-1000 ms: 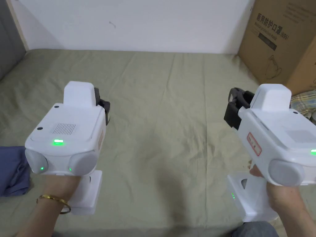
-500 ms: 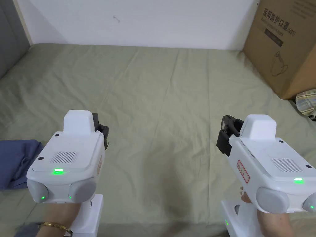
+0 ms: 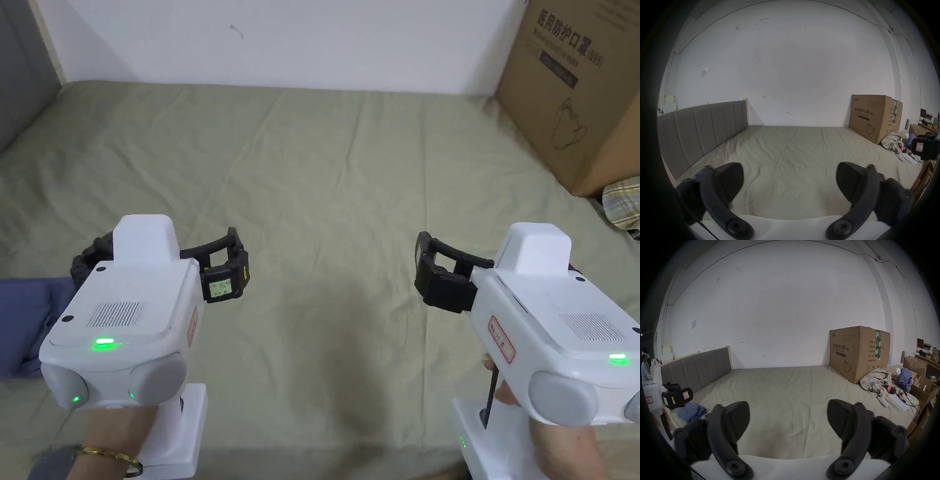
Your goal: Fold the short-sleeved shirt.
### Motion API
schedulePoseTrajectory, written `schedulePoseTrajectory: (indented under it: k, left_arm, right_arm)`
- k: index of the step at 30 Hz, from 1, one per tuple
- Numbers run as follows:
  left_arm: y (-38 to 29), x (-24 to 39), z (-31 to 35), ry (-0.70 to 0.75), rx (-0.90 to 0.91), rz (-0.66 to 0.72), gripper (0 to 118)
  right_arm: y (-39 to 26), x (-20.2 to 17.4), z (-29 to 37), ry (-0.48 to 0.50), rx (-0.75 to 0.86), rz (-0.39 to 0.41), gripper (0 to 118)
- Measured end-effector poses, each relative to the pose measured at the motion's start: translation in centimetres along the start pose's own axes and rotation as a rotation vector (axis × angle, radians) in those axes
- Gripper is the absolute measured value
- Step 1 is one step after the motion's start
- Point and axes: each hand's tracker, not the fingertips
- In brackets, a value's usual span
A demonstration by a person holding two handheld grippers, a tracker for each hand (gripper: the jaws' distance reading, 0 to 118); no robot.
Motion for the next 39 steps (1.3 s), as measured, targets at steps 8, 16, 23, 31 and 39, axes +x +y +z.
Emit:
schedulePoseTrajectory:
  k: [8, 16, 23, 31, 39]
  left_arm:
    - [0.49, -0.35, 0.23, 0.027, 0.025, -0.017, 118]
    - [0.21, -0.45, 0.13, 0.028, 0.017, -0.03, 118]
    - [-0.08, -0.29, 0.12, 0.02, 0.009, -0.035, 118]
    - [-0.33, -0.1, 0.19, 0.009, 0.007, -0.046, 118]
    - [-0.44, 0.1, 0.24, 0.006, 0.008, -0.053, 118]
  right_arm:
    - [0.6, 0.16, 0.0, -0.011, 0.014, -0.002, 118]
    - [0.4, 0.33, -0.18, -0.012, 0.006, 0.008, 118]
    - [0.37, 0.61, -0.24, -0.015, 0.011, -0.007, 118]
    - [0.16, 0.66, -0.05, -0.017, 0.005, -0.006, 118]
    - [0.02, 0.49, 0.16, -0.015, 0.004, -0.01, 118]
